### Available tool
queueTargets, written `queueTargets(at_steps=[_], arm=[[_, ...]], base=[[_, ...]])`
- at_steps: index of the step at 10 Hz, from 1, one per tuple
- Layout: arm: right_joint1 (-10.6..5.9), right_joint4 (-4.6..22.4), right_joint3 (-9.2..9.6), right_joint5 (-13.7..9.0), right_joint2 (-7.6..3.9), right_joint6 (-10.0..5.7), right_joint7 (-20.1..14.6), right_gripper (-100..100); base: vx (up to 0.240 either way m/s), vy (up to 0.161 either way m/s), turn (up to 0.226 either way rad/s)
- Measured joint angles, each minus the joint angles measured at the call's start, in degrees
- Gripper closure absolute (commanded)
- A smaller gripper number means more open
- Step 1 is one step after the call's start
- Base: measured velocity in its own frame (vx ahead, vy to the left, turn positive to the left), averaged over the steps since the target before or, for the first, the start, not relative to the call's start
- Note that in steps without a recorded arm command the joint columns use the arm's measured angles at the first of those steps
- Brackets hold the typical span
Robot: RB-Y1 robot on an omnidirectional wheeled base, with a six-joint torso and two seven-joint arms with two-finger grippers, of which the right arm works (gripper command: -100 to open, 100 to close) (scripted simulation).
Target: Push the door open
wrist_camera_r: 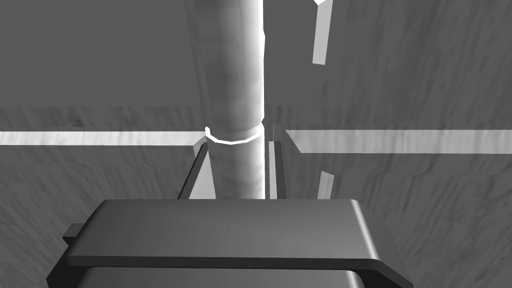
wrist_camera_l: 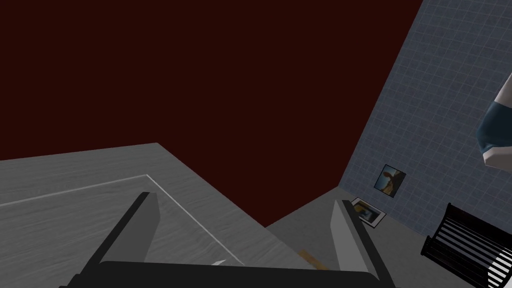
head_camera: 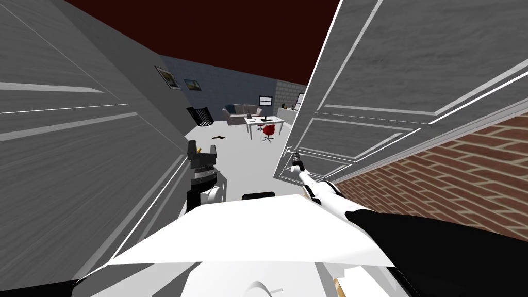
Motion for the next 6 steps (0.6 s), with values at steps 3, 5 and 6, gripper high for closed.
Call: queueTargets(at_steps=[3,5,6], arm=[[-3.09,5.41,1.53,0.72,-0.48,-2.61,-2.41,100],[-3.03,7.54,1.1,0.38,-0.31,-2.99,-2.35,100],[-3.51,9.17,1.37,0.5,-0.68,-3.82,-3.24,100]], base=[[0.026,0.011,0.004],[0.156,0.053,-0.065],[0.046,0.001,0.01]])
